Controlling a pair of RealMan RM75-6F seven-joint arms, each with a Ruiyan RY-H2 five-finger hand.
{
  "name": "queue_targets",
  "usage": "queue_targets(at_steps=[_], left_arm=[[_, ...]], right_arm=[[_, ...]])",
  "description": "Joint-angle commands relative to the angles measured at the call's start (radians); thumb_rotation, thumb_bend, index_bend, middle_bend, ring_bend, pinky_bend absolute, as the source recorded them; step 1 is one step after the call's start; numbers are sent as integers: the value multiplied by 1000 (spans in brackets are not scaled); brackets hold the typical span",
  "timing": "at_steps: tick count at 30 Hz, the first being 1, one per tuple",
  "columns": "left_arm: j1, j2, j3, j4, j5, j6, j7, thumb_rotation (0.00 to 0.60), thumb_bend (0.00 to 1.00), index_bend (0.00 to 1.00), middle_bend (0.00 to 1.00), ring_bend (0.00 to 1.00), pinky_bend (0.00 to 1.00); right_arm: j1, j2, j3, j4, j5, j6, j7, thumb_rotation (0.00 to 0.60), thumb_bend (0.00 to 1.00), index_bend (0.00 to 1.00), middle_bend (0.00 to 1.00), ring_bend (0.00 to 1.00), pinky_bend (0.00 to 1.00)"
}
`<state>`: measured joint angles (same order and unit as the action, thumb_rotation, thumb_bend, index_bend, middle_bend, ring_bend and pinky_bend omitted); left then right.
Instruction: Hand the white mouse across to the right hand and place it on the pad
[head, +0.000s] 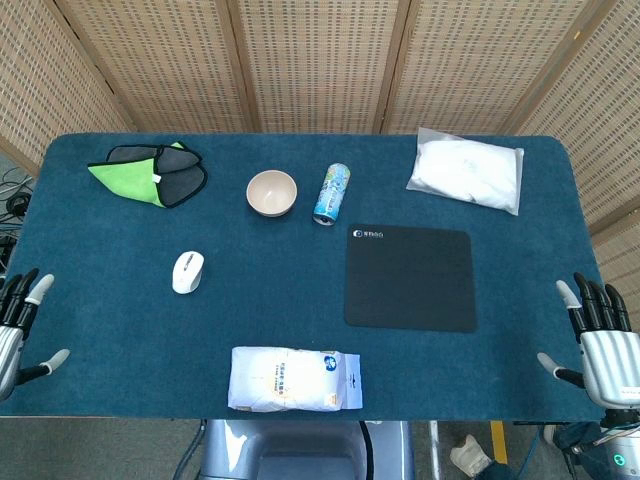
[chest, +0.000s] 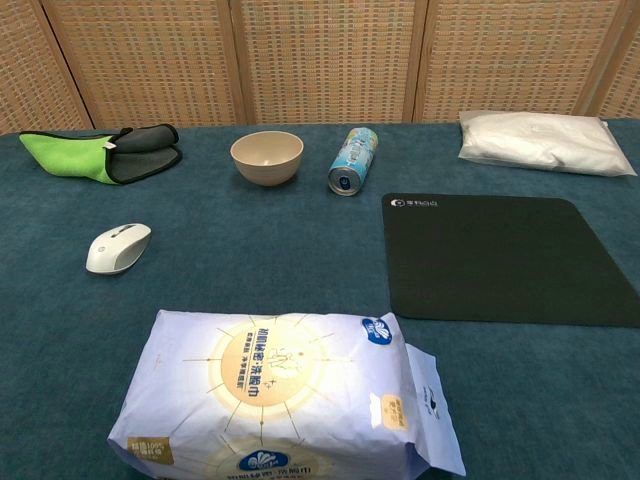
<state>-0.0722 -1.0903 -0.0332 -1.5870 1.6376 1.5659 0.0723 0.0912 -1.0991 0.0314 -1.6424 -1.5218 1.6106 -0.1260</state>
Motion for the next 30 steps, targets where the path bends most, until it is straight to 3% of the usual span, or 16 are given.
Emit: queue_targets(at_steps=[1, 9, 13, 15, 23, 30], left_arm=[[-128, -62, -14, 214, 132, -61, -96, 600, 0, 0, 0, 0, 0], [-349, -284, -7, 814, 294, -29, -379, 600, 0, 0, 0, 0, 0], [-432, -407, 36, 1110, 320, -32, -551, 600, 2, 0, 0, 0, 2], [-463, -444, 57, 1208, 331, -39, -590, 600, 7, 0, 0, 0, 11], [-588, -524, 169, 1435, 393, -115, -617, 600, 37, 0, 0, 0, 19], [-651, -564, 238, 1494, 409, -237, -589, 600, 64, 0, 0, 0, 19]], right_arm=[[0, -2, 12, 6, 17, -10, -5, 600, 0, 0, 0, 0, 0], [9, -16, 41, 15, 72, -55, -42, 600, 0, 0, 0, 0, 0], [16, -24, 62, 20, 110, -76, -55, 600, 0, 0, 0, 0, 0], [18, -27, 68, 22, 121, -83, -62, 600, 0, 0, 0, 0, 0], [18, -36, 82, 43, 155, -100, -78, 600, 0, 0, 0, 0, 0], [22, -43, 95, 63, 181, -119, -80, 600, 0, 0, 0, 0, 0]])
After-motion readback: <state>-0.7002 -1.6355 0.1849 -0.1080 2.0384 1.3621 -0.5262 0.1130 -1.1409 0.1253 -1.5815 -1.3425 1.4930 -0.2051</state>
